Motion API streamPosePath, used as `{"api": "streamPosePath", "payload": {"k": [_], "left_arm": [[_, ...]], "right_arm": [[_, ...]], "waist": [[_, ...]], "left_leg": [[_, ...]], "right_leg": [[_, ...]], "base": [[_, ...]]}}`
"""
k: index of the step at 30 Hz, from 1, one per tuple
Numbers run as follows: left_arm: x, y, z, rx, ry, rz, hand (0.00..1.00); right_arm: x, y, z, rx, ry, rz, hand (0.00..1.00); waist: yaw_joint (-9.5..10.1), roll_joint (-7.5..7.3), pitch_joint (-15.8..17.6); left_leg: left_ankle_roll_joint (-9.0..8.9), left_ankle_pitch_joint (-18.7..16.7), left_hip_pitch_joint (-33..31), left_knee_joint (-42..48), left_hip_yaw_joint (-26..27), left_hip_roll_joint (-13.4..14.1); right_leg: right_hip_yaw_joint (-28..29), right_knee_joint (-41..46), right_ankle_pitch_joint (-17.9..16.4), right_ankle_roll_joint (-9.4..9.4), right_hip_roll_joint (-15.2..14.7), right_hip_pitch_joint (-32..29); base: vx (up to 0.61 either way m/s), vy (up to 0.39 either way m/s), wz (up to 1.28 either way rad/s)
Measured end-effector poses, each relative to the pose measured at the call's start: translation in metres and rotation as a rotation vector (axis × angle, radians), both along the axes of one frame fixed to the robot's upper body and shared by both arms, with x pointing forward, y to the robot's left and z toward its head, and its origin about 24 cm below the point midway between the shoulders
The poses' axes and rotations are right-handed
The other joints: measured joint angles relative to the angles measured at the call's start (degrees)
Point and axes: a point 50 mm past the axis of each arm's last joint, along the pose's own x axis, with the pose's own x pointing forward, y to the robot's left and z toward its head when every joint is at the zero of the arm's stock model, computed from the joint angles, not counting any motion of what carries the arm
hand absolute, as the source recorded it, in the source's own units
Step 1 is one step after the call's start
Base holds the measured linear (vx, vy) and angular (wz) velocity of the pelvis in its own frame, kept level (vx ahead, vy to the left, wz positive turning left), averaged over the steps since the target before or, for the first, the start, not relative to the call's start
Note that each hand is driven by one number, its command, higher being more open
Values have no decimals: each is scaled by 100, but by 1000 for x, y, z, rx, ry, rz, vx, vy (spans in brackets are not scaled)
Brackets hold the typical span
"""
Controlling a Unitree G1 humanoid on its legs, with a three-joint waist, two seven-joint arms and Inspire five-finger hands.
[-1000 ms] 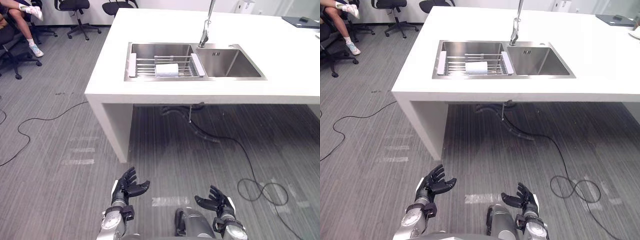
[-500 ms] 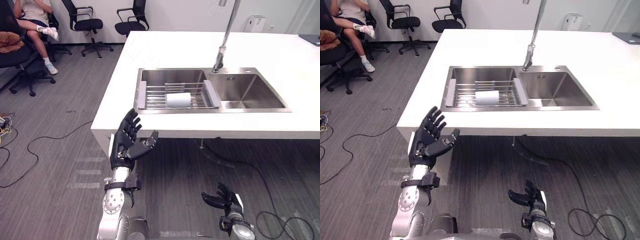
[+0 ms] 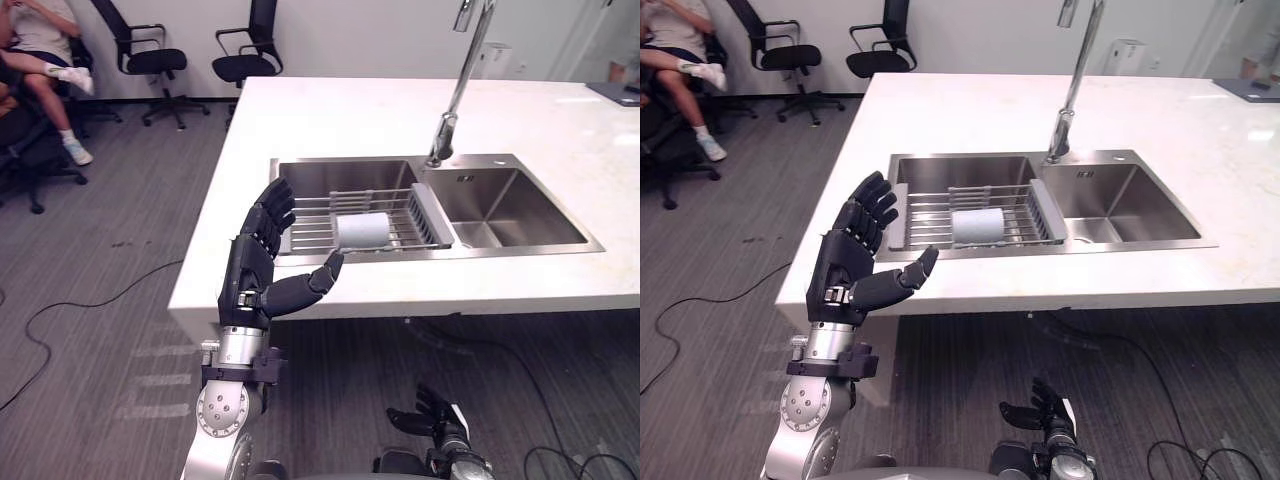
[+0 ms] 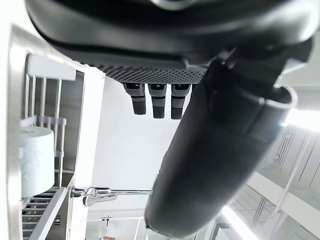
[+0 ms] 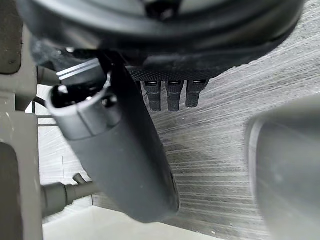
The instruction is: Walk over to the sink, pick up the cup, carry it to the dishwasher, place the cup inside the dishwasher, then close the dishwasher door
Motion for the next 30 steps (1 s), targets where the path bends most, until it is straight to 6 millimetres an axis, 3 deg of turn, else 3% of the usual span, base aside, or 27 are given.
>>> {"api": "streamPosePath", "payload": {"k": [2, 3, 5, 7, 8, 9, 11, 13, 16, 19, 21, 30], "left_arm": [[1, 4, -1, 2, 6, 19, 90], [3, 6, -5, 10, 18, 32, 90], [7, 3, -17, -10, 83, 42, 90], [8, 2, -17, -15, 87, 45, 90], [10, -1, -14, -8, 72, 42, 90], [12, -3, -12, 0, 60, 40, 90], [12, -3, -10, 1, 52, 42, 90], [12, -4, -3, 56, 10, 60, 90], [14, -4, 8, 124, -49, 82, 90], [19, -2, 8, 221, -58, 102, 90], [25, -5, -2, 321, -19, 91, 90], [31, -30, -3, 500, -70, -44, 90]], "right_arm": [[2, 2, 1, 9, -12, 5, 90], [1, 2, 2, 6, -12, 6, 90], [-3, -11, 2, -32, -2, 6, 90], [0, -17, 5, -49, -15, 10, 90], [0, -20, 7, -59, -18, 9, 90], [-4, -23, 6, -64, -9, 7, 90], [-12, -24, 5, -66, 5, -3, 90], [-15, -27, 7, -75, 1, -3, 90], [-11, -26, 7, -68, -7, 3, 90], [-8, -18, 6, -37, -12, 17, 90], [-11, -17, 0, -26, 22, 17, 90], [-14, -10, -4, 2, 40, 49, 90]], "waist": [[-35, -40, -26], [-52, -160, -108], [-35, 170, -199], [-50, 248, -235], [-66, 316, -178], [-50, 338, -143], [16, 298, -116], [67, 396, -200], [133, 447, -231], [108, 358, -316], [100, 357, -317], [46, 313, -448]], "left_leg": [[-188, -67, 110, 19, -56, 194], [-324, -137, 154, 109, -99, 216], [-369, -45, 271, -14, -305, 504], [-368, 189, 359, -121, -327, 548], [-404, 414, 242, 292, -404, 689], [-448, 680, -140, 1407, -574, 883], [-417, 628, -461, 2252, -590, 961], [-215, 528, -916, 2205, -453, 881], [-17, 640, -1027, 945, -449, 592], [-205, 670, -723, 9, -568, 266], [-143, 848, -418, -466, -552, 87], [-161, 1366, 61, -1545, -372, -69]], "right_leg": [[-171, -933, -18, -130, 126, -214], [-258, -1707, 406, -382, 145, -174], [-437, -1797, 385, -462, 453, 31], [-480, -1851, 315, -560, 516, 115], [-568, -2110, 285, -611, 626, 425], [-648, -2482, 283, -662, 706, 878], [-657, -2750, 273, -706, 713, 1314], [-664, -3018, 228, -808, 710, 1564], [-561, -3021, 202, -719, 739, 1517], [-425, -3278, 370, -484, 633, 1463], [-238, -3743, 562, -434, 563, 1771], [-65, -4219, 833, -423, 573, 1895]], "base": [[358, -301, 4], [388, -304, 10], [405, -288, -2], [323, -237, 1], [271, -217, 21], [244, -188, 20], [151, -74, 2], [135, 26, -4], [90, 122, -11], [111, 124, 4], [64, 136, 7], [12, 12, -8]]}}
